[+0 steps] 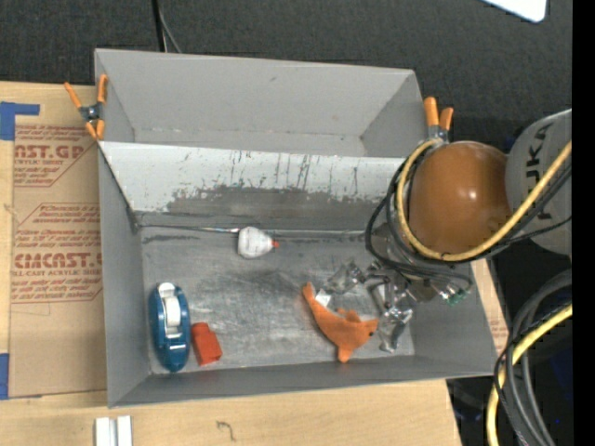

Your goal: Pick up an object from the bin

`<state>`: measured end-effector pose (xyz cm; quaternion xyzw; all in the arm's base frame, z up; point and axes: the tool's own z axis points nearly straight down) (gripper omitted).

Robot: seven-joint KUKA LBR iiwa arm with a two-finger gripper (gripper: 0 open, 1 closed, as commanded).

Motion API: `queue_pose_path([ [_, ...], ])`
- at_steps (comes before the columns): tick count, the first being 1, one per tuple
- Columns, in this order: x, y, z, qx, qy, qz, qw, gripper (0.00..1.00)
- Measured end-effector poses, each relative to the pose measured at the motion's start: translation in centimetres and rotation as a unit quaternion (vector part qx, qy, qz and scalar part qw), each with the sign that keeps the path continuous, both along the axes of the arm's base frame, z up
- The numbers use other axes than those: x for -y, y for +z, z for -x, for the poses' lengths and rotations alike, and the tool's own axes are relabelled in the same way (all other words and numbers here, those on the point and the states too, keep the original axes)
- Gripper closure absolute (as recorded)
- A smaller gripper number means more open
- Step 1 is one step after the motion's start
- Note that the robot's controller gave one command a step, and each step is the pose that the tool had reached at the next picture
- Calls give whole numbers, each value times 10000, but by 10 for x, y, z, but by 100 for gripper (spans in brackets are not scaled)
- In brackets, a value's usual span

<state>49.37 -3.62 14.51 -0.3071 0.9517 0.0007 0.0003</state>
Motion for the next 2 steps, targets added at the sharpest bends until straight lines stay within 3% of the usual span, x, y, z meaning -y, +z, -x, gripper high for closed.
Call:
queue_pose_path([
  [1, 11, -67, -22, 52, 1674, 13, 9859, 100],
  [2, 11, -67, -22, 53, 1674, 12, 9859, 100],
])
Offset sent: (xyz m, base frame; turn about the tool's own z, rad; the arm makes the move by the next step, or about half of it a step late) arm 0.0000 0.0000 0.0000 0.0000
